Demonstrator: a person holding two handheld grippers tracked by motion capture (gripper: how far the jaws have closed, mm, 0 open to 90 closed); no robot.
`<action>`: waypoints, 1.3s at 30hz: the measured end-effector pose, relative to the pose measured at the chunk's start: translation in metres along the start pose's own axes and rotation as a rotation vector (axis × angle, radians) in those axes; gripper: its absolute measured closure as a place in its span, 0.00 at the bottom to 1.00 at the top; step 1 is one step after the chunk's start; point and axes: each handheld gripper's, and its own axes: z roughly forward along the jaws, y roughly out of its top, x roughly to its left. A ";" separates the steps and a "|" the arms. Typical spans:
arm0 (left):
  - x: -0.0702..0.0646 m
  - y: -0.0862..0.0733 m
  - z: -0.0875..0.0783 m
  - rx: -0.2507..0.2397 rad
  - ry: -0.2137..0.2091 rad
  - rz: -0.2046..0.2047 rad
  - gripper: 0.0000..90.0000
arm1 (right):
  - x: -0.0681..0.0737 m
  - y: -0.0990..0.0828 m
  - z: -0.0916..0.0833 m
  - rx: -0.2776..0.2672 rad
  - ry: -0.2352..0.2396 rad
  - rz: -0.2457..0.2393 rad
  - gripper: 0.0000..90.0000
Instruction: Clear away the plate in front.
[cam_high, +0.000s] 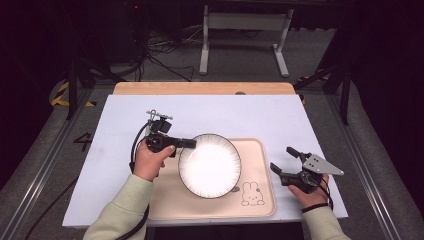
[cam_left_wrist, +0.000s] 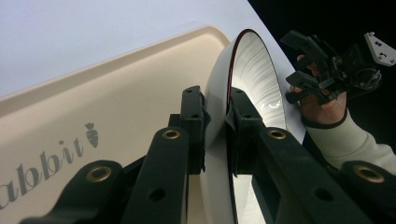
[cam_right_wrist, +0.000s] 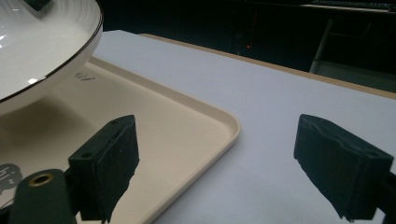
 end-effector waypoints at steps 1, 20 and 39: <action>0.001 0.000 0.001 0.003 -0.003 -0.005 0.88 | 0.000 0.000 0.000 -0.001 0.000 0.001 0.16; 0.018 -0.009 0.028 0.059 -0.003 -0.085 0.88 | 0.000 0.000 0.000 0.002 0.002 0.003 0.16; 0.030 -0.015 0.035 0.093 0.072 -0.116 0.92 | -0.001 0.000 0.001 0.005 0.002 0.009 0.16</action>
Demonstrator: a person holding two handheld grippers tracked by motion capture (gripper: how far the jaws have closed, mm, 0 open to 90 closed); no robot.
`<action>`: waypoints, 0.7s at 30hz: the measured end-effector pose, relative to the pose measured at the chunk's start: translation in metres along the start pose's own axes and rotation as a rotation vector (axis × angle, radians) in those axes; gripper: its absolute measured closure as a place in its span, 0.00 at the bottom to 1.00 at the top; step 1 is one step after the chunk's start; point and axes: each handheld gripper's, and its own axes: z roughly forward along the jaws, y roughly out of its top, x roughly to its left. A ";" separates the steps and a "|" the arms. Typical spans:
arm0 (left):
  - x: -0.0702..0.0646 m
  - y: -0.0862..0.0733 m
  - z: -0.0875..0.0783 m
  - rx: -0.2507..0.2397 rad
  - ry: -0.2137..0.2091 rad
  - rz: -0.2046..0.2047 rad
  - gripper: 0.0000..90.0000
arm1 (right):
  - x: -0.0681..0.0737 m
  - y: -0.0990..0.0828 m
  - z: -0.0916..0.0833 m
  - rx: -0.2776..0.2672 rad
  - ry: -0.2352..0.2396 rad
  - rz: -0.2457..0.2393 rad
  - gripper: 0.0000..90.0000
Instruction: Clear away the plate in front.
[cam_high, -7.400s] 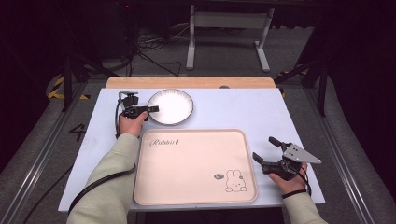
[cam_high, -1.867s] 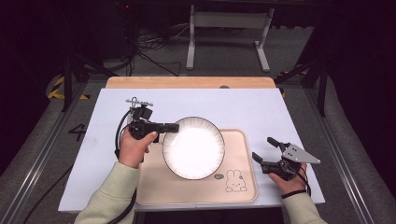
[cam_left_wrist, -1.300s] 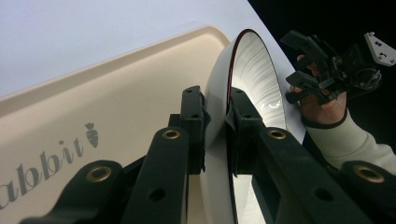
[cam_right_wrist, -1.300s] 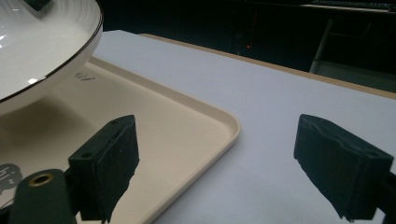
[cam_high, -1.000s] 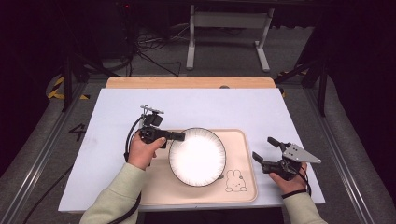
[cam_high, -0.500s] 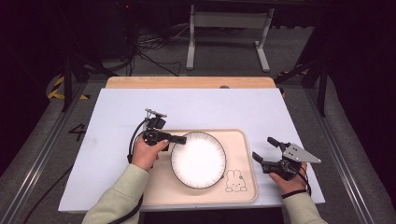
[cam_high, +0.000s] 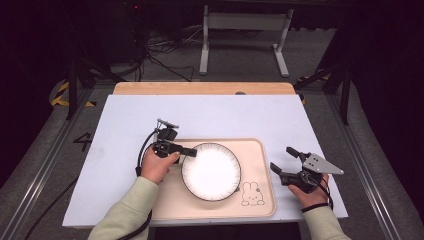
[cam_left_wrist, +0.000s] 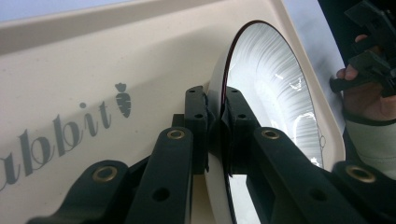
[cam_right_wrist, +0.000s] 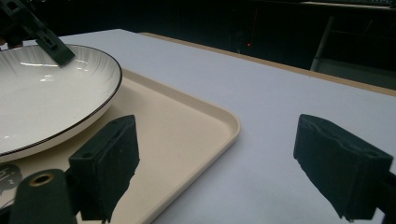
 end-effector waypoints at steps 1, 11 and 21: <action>0.000 0.000 0.000 0.002 0.004 0.000 0.92 | 0.000 0.000 0.000 0.000 0.000 0.000 0.16; 0.000 -0.001 0.002 0.019 0.044 -0.012 0.92 | 0.000 0.000 0.000 0.001 -0.002 0.001 0.16; -0.004 0.001 -0.008 -0.062 0.095 0.051 0.77 | 0.000 0.000 0.001 0.007 -0.001 -0.006 0.17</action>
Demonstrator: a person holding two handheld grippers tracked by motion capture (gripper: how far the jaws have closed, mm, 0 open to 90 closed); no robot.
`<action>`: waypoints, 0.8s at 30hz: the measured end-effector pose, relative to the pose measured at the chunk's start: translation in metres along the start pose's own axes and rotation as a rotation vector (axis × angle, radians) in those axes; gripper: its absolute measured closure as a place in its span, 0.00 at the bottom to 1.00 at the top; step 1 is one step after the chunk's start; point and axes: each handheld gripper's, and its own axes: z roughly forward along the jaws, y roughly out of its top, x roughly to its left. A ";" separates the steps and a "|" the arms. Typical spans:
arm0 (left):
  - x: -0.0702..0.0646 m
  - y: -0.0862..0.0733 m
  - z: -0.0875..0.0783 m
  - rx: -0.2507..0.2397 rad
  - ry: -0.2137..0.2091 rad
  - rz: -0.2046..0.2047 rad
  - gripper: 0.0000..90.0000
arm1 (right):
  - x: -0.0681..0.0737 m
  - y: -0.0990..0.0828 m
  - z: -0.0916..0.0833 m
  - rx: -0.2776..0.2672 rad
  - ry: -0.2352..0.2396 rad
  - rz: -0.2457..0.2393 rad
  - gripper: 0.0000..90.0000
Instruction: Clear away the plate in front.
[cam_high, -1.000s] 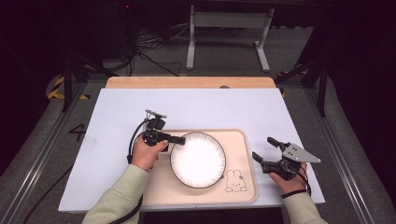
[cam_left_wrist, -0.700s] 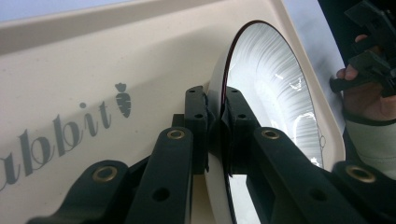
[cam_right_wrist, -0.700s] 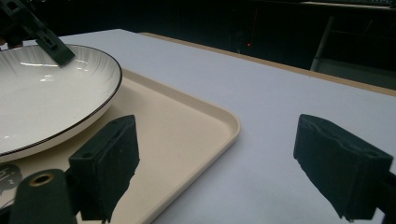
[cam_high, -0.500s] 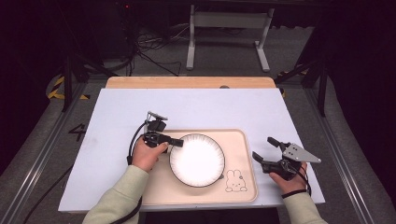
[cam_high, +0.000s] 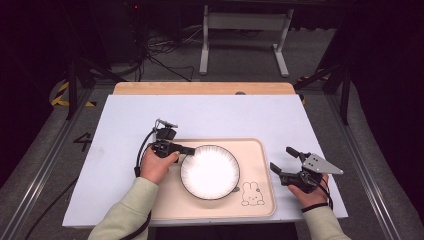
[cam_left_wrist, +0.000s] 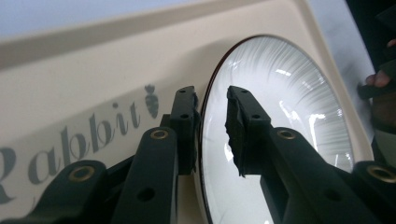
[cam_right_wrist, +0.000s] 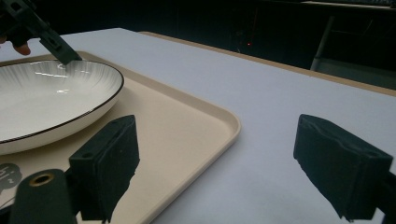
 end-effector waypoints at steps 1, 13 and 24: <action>-0.002 0.000 -0.003 -0.020 0.011 0.024 0.75 | 0.000 0.000 0.000 0.002 0.000 0.000 0.17; -0.022 -0.015 -0.032 -0.181 0.033 0.175 0.60 | -0.005 -0.001 -0.001 -0.009 0.011 0.052 0.17; -0.019 -0.043 -0.059 -0.324 0.108 0.292 0.40 | -0.007 0.000 0.000 -0.007 0.010 0.068 0.11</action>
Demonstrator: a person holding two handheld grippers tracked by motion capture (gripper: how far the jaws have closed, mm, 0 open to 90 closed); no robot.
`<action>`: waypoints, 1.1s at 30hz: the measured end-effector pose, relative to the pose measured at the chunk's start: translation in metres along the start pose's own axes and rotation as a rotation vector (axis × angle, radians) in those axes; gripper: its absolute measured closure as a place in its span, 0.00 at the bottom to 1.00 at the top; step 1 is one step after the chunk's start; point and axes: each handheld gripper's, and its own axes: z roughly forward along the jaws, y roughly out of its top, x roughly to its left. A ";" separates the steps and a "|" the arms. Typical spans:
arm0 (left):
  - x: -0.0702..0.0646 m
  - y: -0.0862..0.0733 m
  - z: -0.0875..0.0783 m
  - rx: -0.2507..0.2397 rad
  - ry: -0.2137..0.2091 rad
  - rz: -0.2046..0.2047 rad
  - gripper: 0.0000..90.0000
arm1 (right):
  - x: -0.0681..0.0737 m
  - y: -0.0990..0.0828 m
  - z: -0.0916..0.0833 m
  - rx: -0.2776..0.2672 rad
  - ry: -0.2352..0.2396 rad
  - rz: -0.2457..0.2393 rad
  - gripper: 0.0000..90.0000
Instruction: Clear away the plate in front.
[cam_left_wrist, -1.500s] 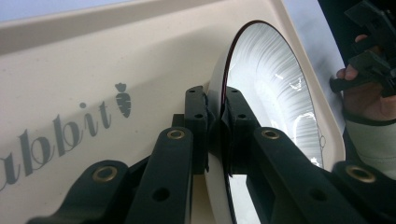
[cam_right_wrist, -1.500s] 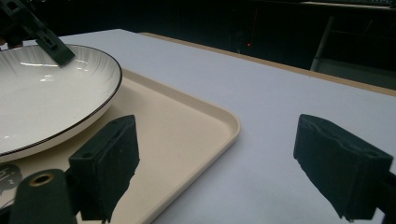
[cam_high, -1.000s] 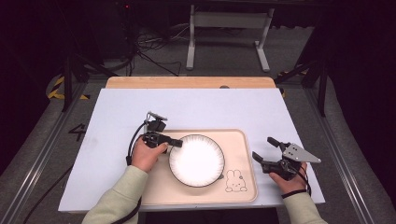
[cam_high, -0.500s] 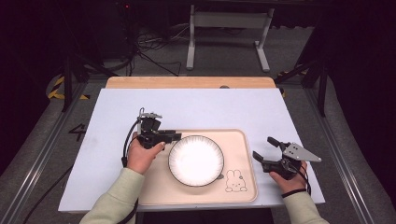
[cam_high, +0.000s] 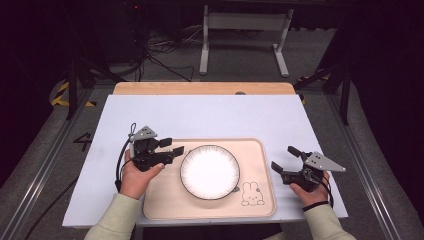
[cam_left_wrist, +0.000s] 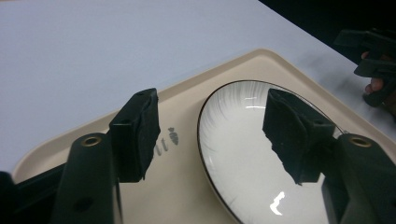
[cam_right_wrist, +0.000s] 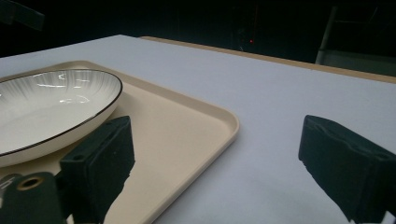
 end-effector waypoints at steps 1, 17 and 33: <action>0.002 -0.002 -0.003 -0.005 -0.008 -0.006 0.40 | 0.000 0.000 0.000 0.000 0.000 0.000 0.11; 0.008 -0.021 -0.036 0.010 0.005 -0.002 0.37 | -0.001 0.001 0.002 0.018 0.007 0.011 0.09; 0.023 -0.040 -0.070 -0.138 0.002 0.083 0.12 | -0.001 0.001 0.001 0.012 0.010 0.009 0.09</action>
